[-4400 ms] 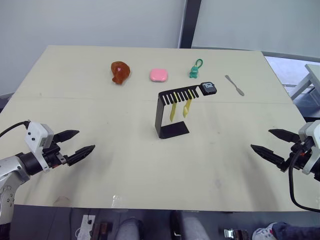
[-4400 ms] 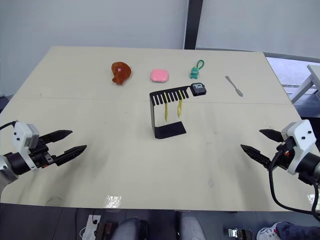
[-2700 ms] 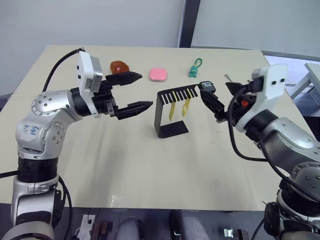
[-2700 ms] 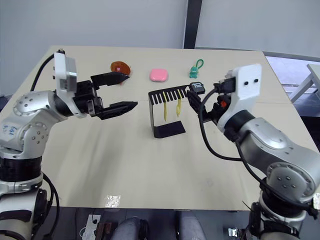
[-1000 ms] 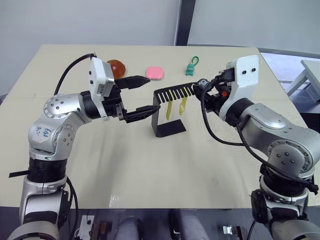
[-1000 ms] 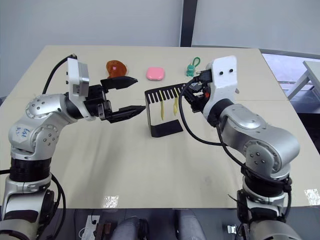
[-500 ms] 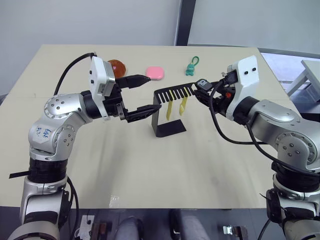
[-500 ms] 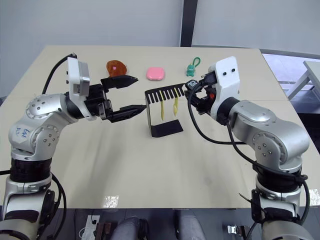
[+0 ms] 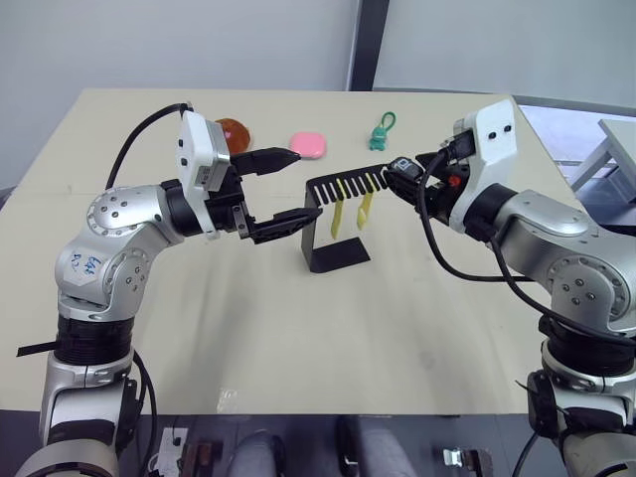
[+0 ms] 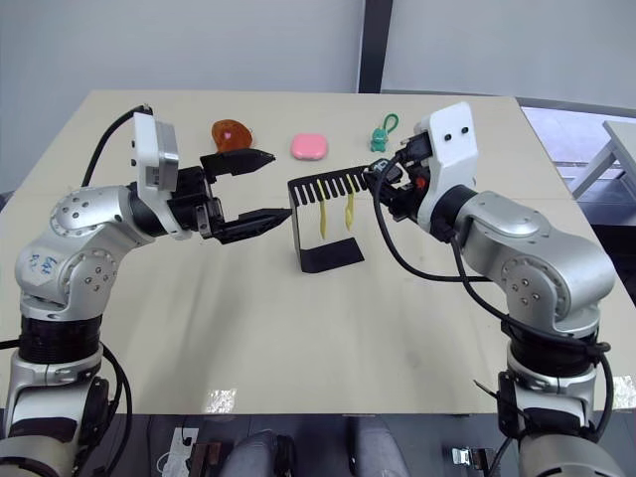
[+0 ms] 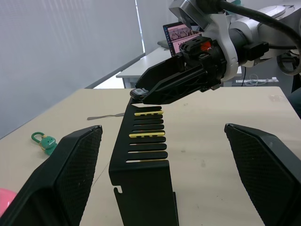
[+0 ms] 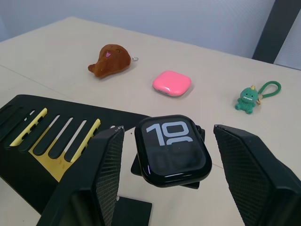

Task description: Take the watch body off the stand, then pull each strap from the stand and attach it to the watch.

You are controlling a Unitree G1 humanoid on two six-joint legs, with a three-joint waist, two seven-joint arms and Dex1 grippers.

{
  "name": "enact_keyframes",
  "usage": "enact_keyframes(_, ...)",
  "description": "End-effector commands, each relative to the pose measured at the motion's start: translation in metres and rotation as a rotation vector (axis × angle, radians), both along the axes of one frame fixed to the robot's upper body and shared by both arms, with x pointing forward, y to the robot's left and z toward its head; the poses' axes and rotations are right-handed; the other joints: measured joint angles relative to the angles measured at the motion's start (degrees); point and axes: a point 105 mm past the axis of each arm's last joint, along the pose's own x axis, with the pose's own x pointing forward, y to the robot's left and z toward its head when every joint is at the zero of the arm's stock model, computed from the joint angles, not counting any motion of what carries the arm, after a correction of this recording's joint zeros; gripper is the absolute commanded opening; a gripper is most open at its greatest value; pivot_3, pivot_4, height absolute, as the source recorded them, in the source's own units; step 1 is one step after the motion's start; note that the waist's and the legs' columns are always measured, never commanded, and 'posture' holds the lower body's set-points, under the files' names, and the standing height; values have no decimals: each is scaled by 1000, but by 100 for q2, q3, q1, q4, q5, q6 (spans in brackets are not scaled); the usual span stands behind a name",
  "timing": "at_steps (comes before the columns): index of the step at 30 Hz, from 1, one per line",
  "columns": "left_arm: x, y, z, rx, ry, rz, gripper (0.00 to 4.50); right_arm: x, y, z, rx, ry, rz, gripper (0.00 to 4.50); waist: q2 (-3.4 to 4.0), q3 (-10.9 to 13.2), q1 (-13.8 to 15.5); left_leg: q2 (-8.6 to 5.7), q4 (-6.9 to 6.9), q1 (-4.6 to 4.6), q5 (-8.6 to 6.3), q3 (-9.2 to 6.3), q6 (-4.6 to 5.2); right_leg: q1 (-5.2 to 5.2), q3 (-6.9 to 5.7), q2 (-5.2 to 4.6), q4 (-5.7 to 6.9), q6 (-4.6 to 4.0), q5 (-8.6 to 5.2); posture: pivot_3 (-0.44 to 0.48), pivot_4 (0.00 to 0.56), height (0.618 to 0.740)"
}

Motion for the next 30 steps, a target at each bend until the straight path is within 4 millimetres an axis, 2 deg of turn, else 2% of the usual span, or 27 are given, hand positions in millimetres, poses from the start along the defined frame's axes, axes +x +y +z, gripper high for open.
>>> enact_keyframes(1,-7,1,11,-13,-54,-4,4500,-4,-1,16,22,-65,8,3239,0,0,-1,0,0,0,0,0,0,0,0,0,0,0,0,0,150,740)
enact_keyframes(15,-8,0,12,-14,-60,-9,4500,-2,0,14,40,-54,7,3239,0,0,-1,0,0,0,0,0,0,0,0,0,1,0,0,0,150,740)
enact_keyframes(18,-7,0,12,-13,-62,-10,4500,-2,0,13,40,-54,9,2395,0,0,-1,0,0,0,0,0,0,0,0,0,1,0,0,0,150,740)
enact_keyframes(20,-8,0,12,-14,-64,-10,4500,-3,0,14,38,-60,9,1614,0,0,-1,0,0,0,0,0,0,0,0,0,1,0,0,0,150,740)
enact_keyframes(30,-11,-3,10,-10,-57,-30,4500,-14,-1,27,39,-115,17,1615,0,0,2,0,0,0,0,0,0,0,0,0,0,0,0,0,150,740)
